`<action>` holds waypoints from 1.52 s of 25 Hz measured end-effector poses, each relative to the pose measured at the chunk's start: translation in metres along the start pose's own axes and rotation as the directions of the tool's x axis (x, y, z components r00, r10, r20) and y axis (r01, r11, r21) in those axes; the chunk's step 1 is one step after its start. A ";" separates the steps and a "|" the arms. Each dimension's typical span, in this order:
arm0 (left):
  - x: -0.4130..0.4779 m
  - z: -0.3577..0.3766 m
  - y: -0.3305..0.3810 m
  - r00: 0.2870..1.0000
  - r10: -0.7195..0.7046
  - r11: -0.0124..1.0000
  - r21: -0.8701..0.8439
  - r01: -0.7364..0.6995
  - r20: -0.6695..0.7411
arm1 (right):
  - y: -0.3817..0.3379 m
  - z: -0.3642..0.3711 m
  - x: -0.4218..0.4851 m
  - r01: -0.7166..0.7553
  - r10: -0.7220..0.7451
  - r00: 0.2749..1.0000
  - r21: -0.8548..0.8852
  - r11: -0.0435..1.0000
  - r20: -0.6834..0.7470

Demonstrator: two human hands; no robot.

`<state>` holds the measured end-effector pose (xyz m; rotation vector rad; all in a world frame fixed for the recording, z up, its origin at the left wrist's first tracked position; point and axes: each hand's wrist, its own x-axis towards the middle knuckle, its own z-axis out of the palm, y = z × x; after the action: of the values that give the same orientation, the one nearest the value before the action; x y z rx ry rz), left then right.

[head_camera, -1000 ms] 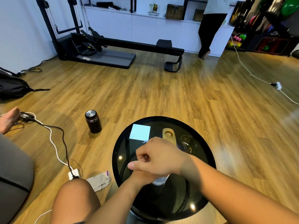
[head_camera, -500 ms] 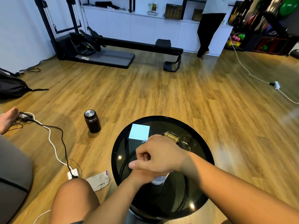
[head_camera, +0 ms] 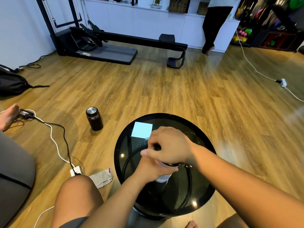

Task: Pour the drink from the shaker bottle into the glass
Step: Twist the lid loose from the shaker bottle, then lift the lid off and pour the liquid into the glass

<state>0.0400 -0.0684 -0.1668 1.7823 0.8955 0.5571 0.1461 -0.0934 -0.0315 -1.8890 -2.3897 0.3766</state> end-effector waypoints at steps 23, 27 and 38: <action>0.004 0.000 -0.006 1.000 -0.017 0.999 -0.029 0.016 -0.025 | 0.009 -0.014 -0.014 -0.386 0.419 0.893 -0.202 0.900 0.161; 0.001 -0.003 0.001 1.000 -0.012 1.000 -0.020 0.011 -0.025 | 0.009 -0.014 -0.020 -0.113 0.181 0.963 -0.310 0.944 0.199; -0.003 0.007 0.005 0.992 0.033 0.999 -0.016 -0.035 -0.119 | 0.106 0.018 -0.127 0.136 0.555 0.806 0.977 0.165 -0.206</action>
<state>0.0445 -0.0760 -0.1647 1.7660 0.9395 0.6967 0.2738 -0.1963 -0.0622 -1.3018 -0.8697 0.9541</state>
